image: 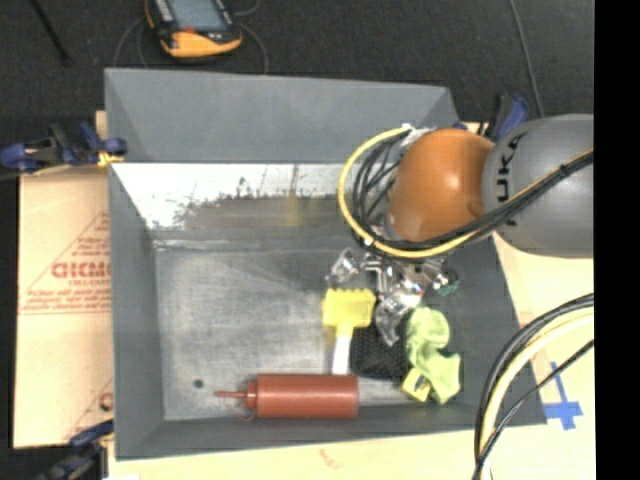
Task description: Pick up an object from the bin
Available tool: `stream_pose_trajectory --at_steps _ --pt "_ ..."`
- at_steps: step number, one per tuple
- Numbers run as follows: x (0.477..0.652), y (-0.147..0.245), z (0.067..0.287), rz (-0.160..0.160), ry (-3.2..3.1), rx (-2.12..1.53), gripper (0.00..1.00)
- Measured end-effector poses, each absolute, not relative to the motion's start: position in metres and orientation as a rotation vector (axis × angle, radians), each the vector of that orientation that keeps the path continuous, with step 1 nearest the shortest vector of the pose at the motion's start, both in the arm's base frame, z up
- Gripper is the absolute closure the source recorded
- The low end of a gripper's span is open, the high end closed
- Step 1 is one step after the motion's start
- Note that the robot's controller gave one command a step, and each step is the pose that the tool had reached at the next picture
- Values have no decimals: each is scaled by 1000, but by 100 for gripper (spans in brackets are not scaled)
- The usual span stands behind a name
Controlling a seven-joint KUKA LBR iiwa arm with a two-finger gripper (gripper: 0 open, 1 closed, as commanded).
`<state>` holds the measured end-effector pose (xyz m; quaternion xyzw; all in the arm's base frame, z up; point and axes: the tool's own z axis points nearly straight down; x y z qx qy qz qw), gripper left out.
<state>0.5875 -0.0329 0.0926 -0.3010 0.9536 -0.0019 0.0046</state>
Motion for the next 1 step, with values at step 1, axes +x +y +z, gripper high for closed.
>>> stream_pose_trajectory --at_steps 1 --pt "592 -28 78 -1 2956 -1075 100"
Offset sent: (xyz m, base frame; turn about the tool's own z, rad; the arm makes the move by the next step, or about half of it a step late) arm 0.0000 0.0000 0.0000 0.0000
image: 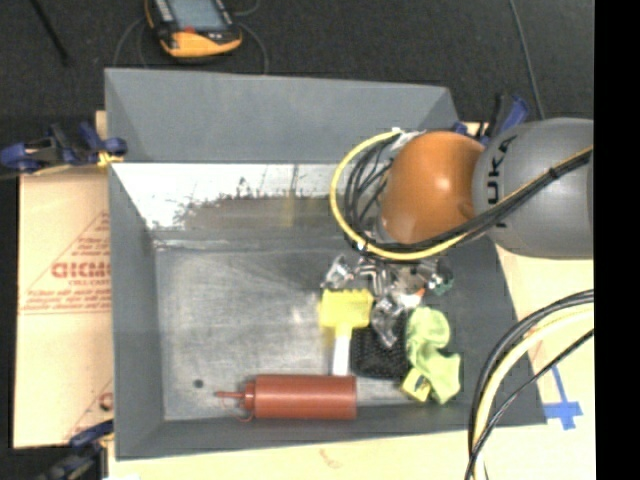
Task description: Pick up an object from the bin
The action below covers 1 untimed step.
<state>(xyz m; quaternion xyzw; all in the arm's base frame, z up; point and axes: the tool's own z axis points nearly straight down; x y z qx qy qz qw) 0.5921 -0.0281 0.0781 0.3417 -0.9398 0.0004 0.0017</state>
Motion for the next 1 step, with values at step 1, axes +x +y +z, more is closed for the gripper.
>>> stream_pose_trajectory --at_steps 1 --pt "592 -28 78 1 -2950 1072 100"
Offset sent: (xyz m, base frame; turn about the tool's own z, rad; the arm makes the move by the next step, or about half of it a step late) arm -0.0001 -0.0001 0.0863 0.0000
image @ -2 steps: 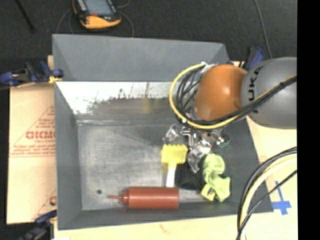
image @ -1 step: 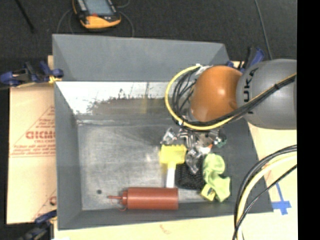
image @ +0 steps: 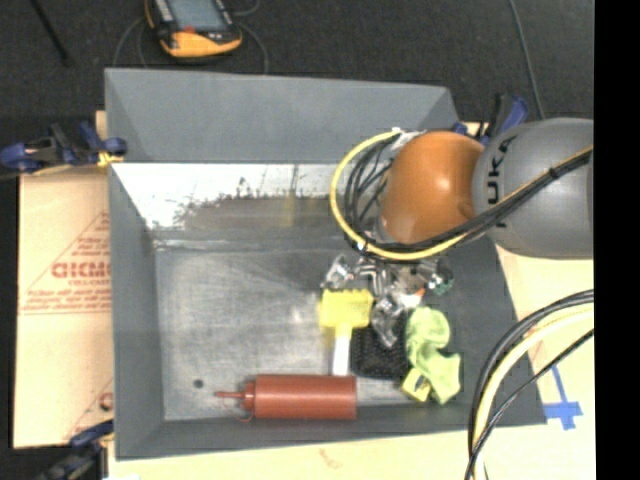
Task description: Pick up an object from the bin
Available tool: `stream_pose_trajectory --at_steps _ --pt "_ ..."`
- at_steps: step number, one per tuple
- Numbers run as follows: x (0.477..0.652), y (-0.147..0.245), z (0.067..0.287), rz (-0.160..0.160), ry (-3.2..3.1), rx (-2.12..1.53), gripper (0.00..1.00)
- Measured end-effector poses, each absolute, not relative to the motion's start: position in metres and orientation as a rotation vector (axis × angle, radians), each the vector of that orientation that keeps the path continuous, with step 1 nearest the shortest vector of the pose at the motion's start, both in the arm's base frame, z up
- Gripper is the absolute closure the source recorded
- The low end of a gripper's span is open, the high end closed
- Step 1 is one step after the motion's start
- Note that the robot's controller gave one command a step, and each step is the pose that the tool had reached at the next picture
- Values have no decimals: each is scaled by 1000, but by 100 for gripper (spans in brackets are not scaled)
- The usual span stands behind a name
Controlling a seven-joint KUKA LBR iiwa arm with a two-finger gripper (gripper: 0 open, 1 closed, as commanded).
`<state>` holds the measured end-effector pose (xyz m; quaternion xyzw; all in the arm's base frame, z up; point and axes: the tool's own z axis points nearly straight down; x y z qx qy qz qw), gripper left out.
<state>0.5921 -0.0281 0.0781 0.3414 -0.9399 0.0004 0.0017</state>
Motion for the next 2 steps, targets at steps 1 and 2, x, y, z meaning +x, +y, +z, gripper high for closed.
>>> stream_pose_trajectory --at_steps 1,2 --pt "591 -28 81 0 -2949 1071 100" --pt "589 -29 98 -1 -2947 1072 100"
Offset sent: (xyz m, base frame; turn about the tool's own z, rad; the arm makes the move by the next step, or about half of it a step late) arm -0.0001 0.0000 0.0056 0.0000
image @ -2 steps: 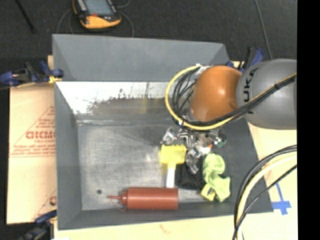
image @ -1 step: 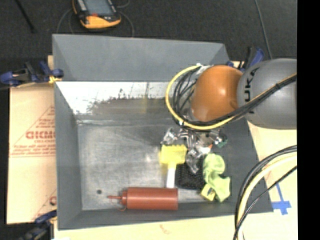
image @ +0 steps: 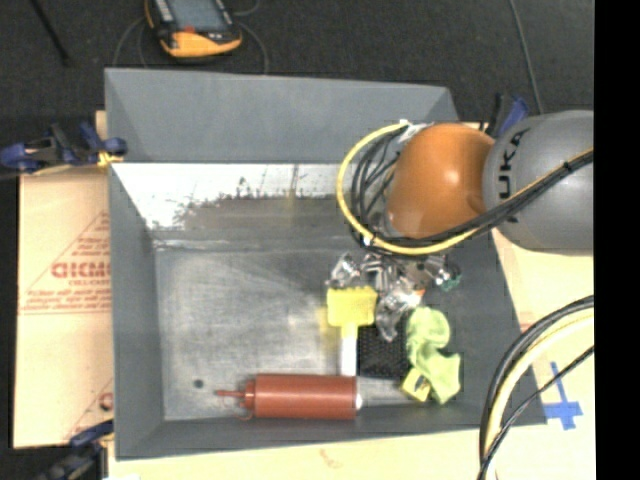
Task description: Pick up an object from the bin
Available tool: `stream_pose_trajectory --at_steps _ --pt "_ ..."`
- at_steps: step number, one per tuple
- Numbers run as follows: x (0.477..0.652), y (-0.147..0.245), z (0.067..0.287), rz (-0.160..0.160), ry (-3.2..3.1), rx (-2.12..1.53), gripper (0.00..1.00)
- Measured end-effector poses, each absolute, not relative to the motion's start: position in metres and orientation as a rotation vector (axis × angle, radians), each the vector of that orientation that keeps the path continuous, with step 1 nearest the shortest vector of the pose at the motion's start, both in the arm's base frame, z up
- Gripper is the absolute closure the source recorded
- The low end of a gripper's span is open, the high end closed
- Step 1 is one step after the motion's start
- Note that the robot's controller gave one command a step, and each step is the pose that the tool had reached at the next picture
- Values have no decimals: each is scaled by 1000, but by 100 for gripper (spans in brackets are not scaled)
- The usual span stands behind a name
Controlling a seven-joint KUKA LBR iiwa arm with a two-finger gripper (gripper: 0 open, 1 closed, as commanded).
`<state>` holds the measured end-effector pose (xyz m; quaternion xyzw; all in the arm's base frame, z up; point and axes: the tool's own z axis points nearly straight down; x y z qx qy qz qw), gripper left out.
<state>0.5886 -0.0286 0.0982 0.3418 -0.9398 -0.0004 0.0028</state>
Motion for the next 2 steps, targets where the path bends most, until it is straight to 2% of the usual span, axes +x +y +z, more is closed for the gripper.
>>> stream_pose_trajectory --at_steps 2 --pt "590 -28 140 1 -2956 1072 100"
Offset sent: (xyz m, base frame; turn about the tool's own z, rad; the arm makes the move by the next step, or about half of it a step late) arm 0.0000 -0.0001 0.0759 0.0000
